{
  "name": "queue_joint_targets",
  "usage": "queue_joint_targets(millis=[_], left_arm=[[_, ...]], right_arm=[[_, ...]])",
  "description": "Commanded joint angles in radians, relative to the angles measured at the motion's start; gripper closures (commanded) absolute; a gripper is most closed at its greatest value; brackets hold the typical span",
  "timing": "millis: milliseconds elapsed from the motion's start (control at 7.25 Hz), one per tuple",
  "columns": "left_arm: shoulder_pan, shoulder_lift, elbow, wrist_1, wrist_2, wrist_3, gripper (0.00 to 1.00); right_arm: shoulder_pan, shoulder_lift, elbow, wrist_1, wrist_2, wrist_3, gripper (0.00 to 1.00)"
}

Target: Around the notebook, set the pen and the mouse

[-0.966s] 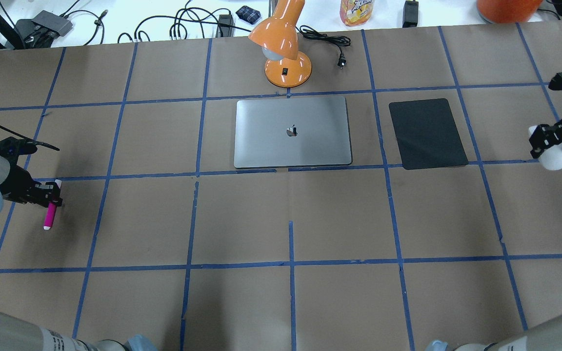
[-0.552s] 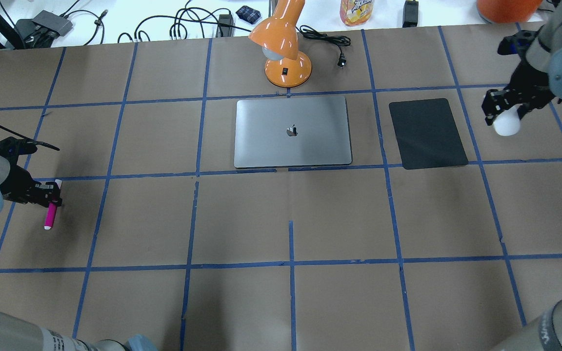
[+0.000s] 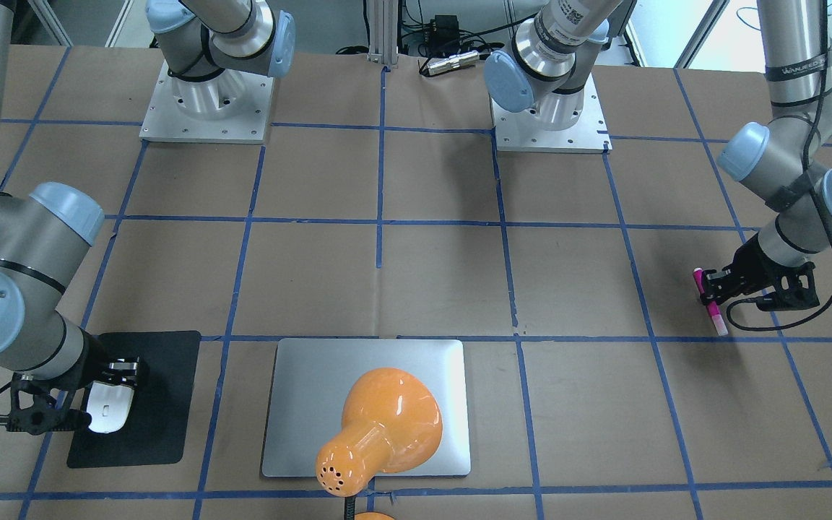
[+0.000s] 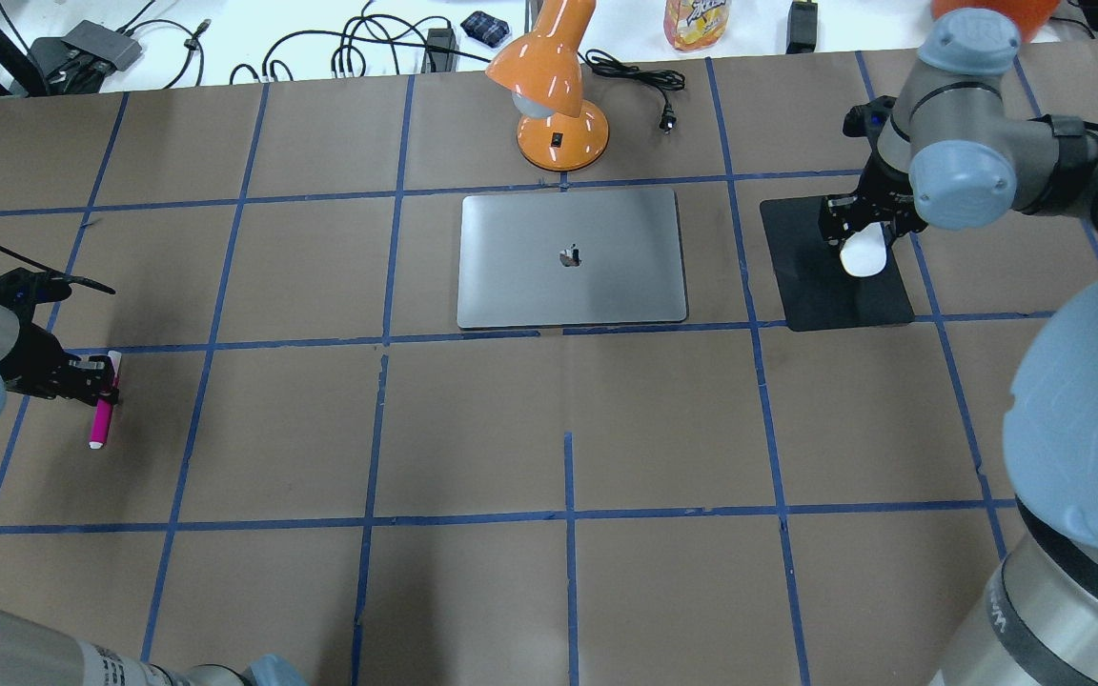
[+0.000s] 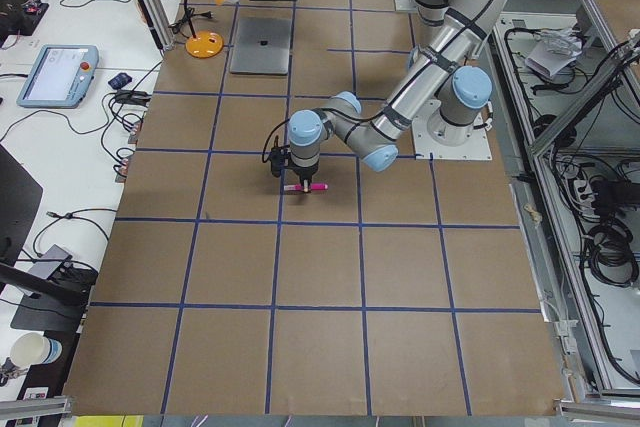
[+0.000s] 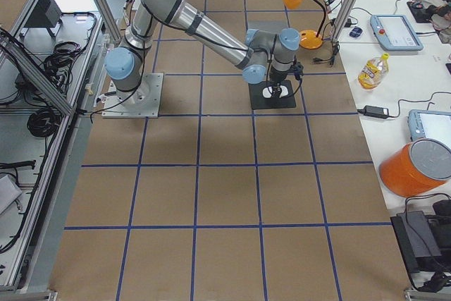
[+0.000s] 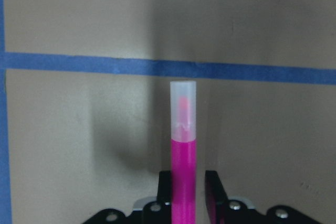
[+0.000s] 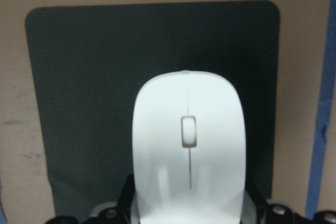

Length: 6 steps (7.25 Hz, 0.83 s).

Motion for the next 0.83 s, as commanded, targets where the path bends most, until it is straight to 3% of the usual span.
queue_joint_targets(millis=[0, 138, 276, 414, 552, 690], left_arm=[[0.000, -0.009, 0.000, 0.000, 0.000, -0.014, 0.69], [0.000, -0.009, 0.000, 0.000, 0.000, -0.014, 0.68], [0.000, -0.009, 0.000, 0.000, 0.000, -0.014, 0.77], [0.000, -0.008, 0.002, -0.002, -0.003, -0.016, 1.00], [0.000, -0.005, 0.002, -0.002, -0.003, -0.016, 1.00], [-0.003, 0.019, 0.002, -0.008, 0.008, -0.051, 1.00]], right_arm=[[0.014, 0.016, 0.007, -0.020, 0.038, 0.021, 0.49], [0.014, 0.019, 0.009, -0.021, 0.042, 0.022, 0.42], [0.014, 0.019, 0.009, -0.020, 0.032, 0.021, 0.36], [0.014, 0.019, 0.009, -0.018, 0.030, 0.021, 0.22], [0.013, 0.017, 0.007, -0.018, 0.029, 0.019, 0.10], [0.013, 0.013, 0.000, -0.011, 0.028, 0.019, 0.09]])
